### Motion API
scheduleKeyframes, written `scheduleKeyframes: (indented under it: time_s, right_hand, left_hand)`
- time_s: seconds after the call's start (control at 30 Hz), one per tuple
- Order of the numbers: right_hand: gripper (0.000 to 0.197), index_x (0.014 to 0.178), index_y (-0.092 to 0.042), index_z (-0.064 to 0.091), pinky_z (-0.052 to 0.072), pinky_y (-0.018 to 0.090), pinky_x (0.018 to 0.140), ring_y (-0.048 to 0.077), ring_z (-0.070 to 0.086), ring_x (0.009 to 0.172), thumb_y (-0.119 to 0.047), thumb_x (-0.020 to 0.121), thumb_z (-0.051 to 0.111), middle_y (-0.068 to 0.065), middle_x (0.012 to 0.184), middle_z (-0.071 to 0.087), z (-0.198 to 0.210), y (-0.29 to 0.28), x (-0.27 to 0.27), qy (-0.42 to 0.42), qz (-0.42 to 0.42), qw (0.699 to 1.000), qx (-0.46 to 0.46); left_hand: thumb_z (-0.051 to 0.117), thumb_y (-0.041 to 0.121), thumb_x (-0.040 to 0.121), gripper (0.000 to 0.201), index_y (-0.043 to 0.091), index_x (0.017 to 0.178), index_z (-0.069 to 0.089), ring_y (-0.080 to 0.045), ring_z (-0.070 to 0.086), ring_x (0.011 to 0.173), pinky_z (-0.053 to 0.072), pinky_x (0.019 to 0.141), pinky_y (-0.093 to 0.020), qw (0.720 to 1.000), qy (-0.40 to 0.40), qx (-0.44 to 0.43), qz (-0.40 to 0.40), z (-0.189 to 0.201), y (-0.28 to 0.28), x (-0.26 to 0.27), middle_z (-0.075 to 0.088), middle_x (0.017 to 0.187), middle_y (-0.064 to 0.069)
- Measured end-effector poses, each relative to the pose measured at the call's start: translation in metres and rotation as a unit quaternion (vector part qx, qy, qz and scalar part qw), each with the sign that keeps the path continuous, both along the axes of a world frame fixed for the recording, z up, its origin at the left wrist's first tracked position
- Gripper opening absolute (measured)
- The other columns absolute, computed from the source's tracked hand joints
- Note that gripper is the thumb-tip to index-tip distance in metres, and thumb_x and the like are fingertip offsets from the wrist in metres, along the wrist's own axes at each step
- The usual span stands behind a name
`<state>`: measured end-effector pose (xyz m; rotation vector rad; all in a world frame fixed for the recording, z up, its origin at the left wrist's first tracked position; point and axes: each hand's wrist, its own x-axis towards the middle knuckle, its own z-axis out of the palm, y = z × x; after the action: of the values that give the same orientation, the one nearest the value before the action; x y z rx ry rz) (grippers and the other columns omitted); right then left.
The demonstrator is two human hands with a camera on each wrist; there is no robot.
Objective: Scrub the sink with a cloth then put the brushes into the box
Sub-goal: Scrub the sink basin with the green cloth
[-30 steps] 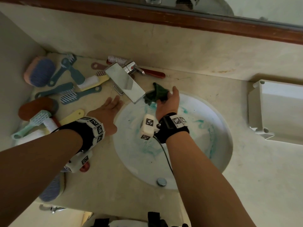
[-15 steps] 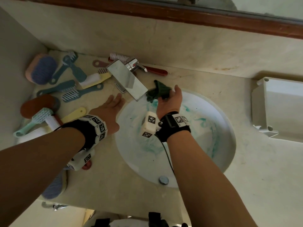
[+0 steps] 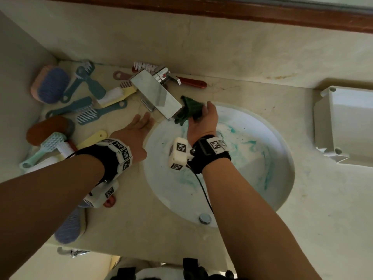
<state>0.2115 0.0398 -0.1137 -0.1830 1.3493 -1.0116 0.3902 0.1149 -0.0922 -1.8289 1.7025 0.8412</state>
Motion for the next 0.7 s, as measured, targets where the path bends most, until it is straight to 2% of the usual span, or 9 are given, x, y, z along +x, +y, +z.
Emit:
scheduleKeyframes:
  time_s: [0.03, 0.07, 0.2, 0.27, 0.37, 0.47, 0.6, 0.63, 0.7]
  right_hand:
    - [0.018, 0.113, -0.019, 0.058, 0.054, 0.026, 0.083, 0.017, 0.060, 0.103, -0.024, 0.100, 0.047, 0.005, 0.111, 0.062, -0.002, 0.004, 0.007, -0.079, -0.022, 0.996, 0.017]
    - [0.013, 0.103, -0.022, 0.059, 0.054, 0.027, 0.078, 0.015, 0.060, 0.096, -0.025, 0.101, 0.047, 0.003, 0.103, 0.062, -0.003, 0.009, 0.014, -0.117, 0.006, 0.992, 0.037]
    - [0.012, 0.100, -0.016, 0.061, 0.047, 0.038, 0.102, 0.023, 0.059, 0.106, -0.025, 0.098, 0.053, 0.008, 0.104, 0.064, -0.006, 0.020, 0.032, -0.183, 0.018, 0.981, 0.061]
    - [0.017, 0.108, -0.014, 0.060, 0.042, 0.039, 0.108, 0.025, 0.056, 0.115, -0.023, 0.100, 0.048, 0.009, 0.111, 0.063, -0.007, 0.013, 0.020, -0.190, -0.017, 0.980, 0.054]
    - [0.045, 0.139, -0.009, 0.047, 0.036, 0.041, 0.113, 0.028, 0.050, 0.128, -0.031, 0.099, 0.045, 0.013, 0.136, 0.054, -0.011, 0.000, 0.005, -0.209, -0.088, 0.973, 0.052]
    - [0.040, 0.133, -0.008, 0.052, 0.038, 0.038, 0.111, 0.026, 0.054, 0.121, -0.029, 0.100, 0.046, 0.012, 0.130, 0.058, -0.010, 0.000, 0.006, -0.206, -0.106, 0.971, 0.055]
    - [0.021, 0.109, -0.015, 0.058, 0.039, 0.041, 0.110, 0.025, 0.054, 0.121, -0.032, 0.098, 0.051, 0.002, 0.103, 0.064, -0.007, 0.025, 0.032, -0.230, -0.018, 0.969, 0.086]
    - [0.023, 0.111, -0.015, 0.059, 0.039, 0.041, 0.111, 0.025, 0.053, 0.124, -0.032, 0.098, 0.051, 0.002, 0.105, 0.065, -0.010, 0.029, 0.036, -0.222, 0.004, 0.971, 0.089]
    - [0.045, 0.134, -0.012, 0.051, 0.037, 0.042, 0.113, 0.026, 0.049, 0.129, -0.035, 0.095, 0.052, 0.006, 0.129, 0.060, -0.011, 0.026, 0.032, -0.221, 0.029, 0.972, 0.078]
  left_hand:
    - [0.057, 0.017, 0.078, 0.106, 0.035, 0.149, -0.019, -0.009, -0.015, 0.146, 0.028, 0.116, -0.039, 1.000, -0.002, -0.002, -0.001, 0.000, 0.001, 0.001, -0.031, 0.153, 0.018]
    - [0.058, 0.016, 0.077, 0.107, 0.035, 0.149, -0.019, -0.009, -0.014, 0.146, 0.031, 0.115, -0.039, 1.000, -0.005, -0.005, -0.001, 0.000, 0.001, 0.001, -0.030, 0.153, 0.018]
    - [0.059, 0.012, 0.078, 0.107, 0.033, 0.150, -0.017, -0.012, -0.013, 0.147, 0.026, 0.117, -0.038, 1.000, -0.016, -0.011, -0.011, 0.001, -0.001, -0.001, -0.026, 0.156, 0.014]
    - [0.059, 0.010, 0.079, 0.106, 0.031, 0.150, -0.017, -0.013, -0.013, 0.147, 0.024, 0.118, -0.039, 1.000, -0.018, -0.009, -0.023, -0.001, -0.002, 0.000, -0.027, 0.156, 0.012]
    - [0.058, 0.009, 0.080, 0.106, 0.031, 0.150, -0.018, -0.014, -0.013, 0.147, 0.025, 0.117, -0.040, 1.000, -0.016, -0.004, -0.025, -0.002, -0.001, 0.001, -0.029, 0.155, 0.012]
    - [0.059, 0.008, 0.079, 0.108, 0.031, 0.150, -0.018, -0.013, -0.014, 0.147, 0.027, 0.117, -0.039, 1.000, -0.014, -0.007, -0.022, -0.003, 0.001, 0.000, -0.029, 0.155, 0.013]
    - [0.059, 0.007, 0.079, 0.105, 0.029, 0.151, -0.014, -0.016, -0.012, 0.147, 0.023, 0.118, -0.040, 0.999, -0.017, -0.020, -0.031, -0.004, 0.000, 0.002, -0.025, 0.157, 0.010]
    - [0.060, 0.009, 0.081, 0.104, 0.028, 0.152, -0.013, -0.018, -0.011, 0.148, 0.021, 0.119, -0.039, 0.999, -0.017, -0.023, -0.035, -0.006, 0.000, 0.003, -0.023, 0.158, 0.008]
    - [0.062, 0.014, 0.084, 0.102, 0.028, 0.152, -0.013, -0.019, -0.010, 0.148, 0.016, 0.120, -0.038, 0.999, -0.016, -0.024, -0.046, -0.009, -0.002, 0.007, -0.022, 0.158, 0.006]
